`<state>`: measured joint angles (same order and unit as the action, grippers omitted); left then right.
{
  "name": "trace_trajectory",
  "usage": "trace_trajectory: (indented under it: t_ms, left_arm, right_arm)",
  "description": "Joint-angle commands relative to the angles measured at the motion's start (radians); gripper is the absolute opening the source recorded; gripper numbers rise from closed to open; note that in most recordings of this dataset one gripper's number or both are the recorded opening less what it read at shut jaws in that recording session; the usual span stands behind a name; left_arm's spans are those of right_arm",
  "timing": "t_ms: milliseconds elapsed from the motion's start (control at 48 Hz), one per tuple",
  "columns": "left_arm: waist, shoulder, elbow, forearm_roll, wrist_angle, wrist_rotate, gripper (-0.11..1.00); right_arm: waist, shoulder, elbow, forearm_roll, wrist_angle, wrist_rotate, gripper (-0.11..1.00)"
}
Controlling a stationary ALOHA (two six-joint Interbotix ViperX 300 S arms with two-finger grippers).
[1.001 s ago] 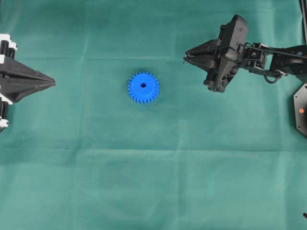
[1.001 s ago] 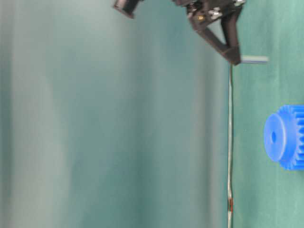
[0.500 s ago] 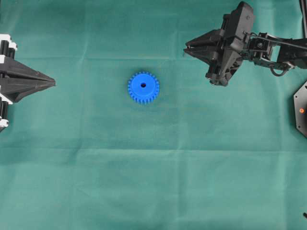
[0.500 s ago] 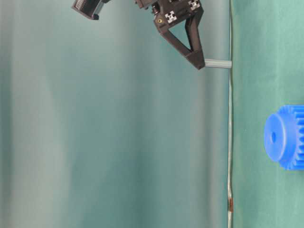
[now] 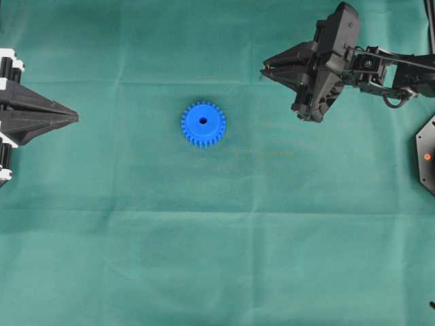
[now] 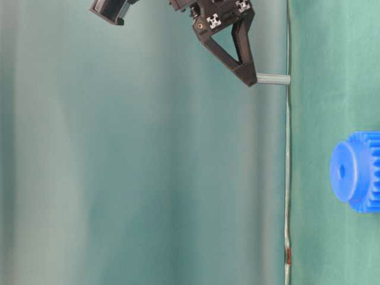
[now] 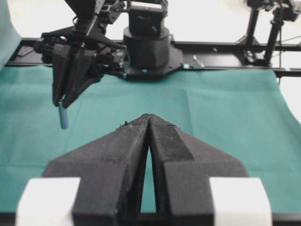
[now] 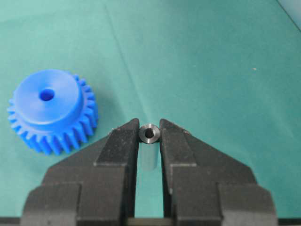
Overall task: Insert the shaft placed at a random location into the center hole of the medium gear at another random location.
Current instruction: 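Lower and close the right gripper on the shaft, lift it upright, then carry the shaft left and position it above the blue gear's hole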
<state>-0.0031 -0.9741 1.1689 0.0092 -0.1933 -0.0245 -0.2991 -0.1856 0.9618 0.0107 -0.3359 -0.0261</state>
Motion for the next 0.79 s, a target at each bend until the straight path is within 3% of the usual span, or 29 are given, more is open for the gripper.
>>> trace_trajectory:
  t_ms: [0,396,771]
  left_arm:
    - [0.002,0.006,-0.014,0.003,-0.005,-0.002,0.00]
    - [0.002,0.006,-0.014,0.002,-0.003,-0.002,0.00]
    - [0.002,0.006,-0.014,0.003,-0.003,-0.002,0.00]
  right_arm:
    - [0.028,-0.018,-0.018,0.005,0.006,-0.003,0.13]
    - [0.117,-0.018,-0.017,0.005,0.023,-0.003,0.13]
    - [0.138,0.008,-0.058,0.005,0.018,-0.003,0.13]
